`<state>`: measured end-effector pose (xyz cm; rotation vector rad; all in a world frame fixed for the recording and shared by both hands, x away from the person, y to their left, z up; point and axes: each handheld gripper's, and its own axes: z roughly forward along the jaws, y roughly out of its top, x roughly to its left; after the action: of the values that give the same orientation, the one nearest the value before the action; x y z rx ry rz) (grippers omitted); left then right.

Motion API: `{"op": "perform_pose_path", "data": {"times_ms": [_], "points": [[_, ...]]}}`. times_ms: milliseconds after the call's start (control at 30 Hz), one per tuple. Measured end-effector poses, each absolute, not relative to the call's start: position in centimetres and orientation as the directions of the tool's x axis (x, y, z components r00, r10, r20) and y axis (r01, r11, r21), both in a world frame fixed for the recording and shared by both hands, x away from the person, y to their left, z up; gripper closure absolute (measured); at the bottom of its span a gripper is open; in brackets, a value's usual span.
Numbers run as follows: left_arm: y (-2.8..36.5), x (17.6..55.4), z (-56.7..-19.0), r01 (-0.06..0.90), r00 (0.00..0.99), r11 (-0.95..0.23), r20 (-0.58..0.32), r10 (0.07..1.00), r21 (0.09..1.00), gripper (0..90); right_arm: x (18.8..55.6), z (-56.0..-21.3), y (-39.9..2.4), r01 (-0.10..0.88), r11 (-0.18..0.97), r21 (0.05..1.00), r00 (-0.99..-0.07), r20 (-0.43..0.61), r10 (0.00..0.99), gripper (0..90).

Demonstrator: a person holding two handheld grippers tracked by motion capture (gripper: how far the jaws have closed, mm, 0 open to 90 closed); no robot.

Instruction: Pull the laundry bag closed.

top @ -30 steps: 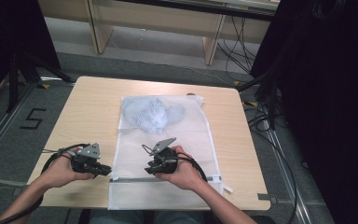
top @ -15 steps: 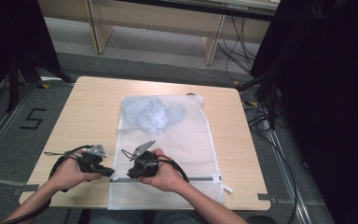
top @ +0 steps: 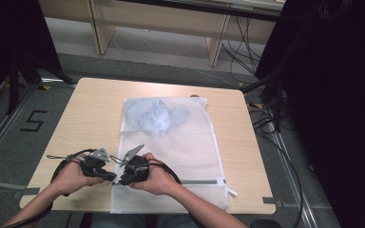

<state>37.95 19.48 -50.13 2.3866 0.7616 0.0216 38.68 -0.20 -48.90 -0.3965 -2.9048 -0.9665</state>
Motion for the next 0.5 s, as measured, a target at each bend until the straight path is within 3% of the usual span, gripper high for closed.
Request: {"op": "perform_pose_path", "data": {"times_ms": [367, 500], "points": [[19.41, 38.00, -49.89, 0.493, 0.850, -0.667, -0.148, 0.505, 0.558, 89.3, 38.37, -49.40, 0.28, 0.305, 0.769, 0.562, -0.952, 0.183, 0.243, 77.7], [19.01, 37.71, -50.13, 0.521, 0.829, -0.621, -0.175, 0.531, 0.586, 89.3, 38.42, -49.45, 0.59, 0.260, 0.766, 0.588, -0.966, 0.154, 0.209, 78.8]]}}
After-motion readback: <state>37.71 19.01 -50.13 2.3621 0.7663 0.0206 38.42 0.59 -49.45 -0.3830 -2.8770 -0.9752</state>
